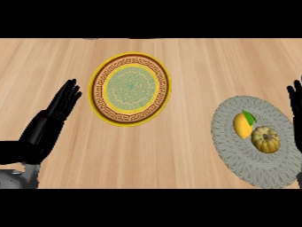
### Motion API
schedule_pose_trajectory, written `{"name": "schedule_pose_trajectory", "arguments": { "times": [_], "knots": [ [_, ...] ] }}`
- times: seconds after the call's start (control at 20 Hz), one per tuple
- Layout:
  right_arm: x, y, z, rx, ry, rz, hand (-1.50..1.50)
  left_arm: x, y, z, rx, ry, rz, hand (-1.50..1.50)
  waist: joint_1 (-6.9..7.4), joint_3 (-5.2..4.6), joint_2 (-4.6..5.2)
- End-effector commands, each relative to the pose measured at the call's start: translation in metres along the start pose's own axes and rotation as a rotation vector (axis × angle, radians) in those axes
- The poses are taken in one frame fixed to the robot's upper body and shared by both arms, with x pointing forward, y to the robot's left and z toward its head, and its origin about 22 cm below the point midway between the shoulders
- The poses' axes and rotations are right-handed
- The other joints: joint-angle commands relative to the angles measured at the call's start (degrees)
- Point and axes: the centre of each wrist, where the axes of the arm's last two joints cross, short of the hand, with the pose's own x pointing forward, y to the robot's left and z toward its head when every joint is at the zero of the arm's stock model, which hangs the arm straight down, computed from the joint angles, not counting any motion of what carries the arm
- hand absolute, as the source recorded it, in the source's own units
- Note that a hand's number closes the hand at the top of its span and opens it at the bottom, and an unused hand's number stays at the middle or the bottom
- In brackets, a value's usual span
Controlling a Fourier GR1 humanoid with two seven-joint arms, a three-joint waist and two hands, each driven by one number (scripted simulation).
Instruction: Pick the lemon from the placemat and place it in the plate
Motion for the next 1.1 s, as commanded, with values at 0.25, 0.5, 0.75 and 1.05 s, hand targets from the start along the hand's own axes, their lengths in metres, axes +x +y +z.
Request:
{"name": "schedule_pose_trajectory", "arguments": {
  "times": [0.25,0.5,0.75,1.05],
  "knots": [
    [0.023,0.109,-0.032,0.512,-0.161,0.139,1.5,0.049,0.021,-0.038,0.087,-0.123,-0.165,0.0,7.42,-0.86,1.03],
    [-0.054,0.093,0.004,0.223,-0.042,0.695,1.5,0.036,0.026,-0.032,0.088,-0.06,-0.146,0.0,5.06,-1.02,0.89],
    [-0.083,0.145,0.016,0.094,-0.134,0.408,-1.5,0.041,0.042,-0.04,0.147,-0.028,-0.131,0.0,2.55,-0.82,0.47],
    [-0.058,0.107,0.005,0.049,-0.27,0.414,-1.5,0.055,0.052,-0.033,0.164,-0.028,-0.154,0.0,1.32,-0.94,-0.09]
  ]
}}
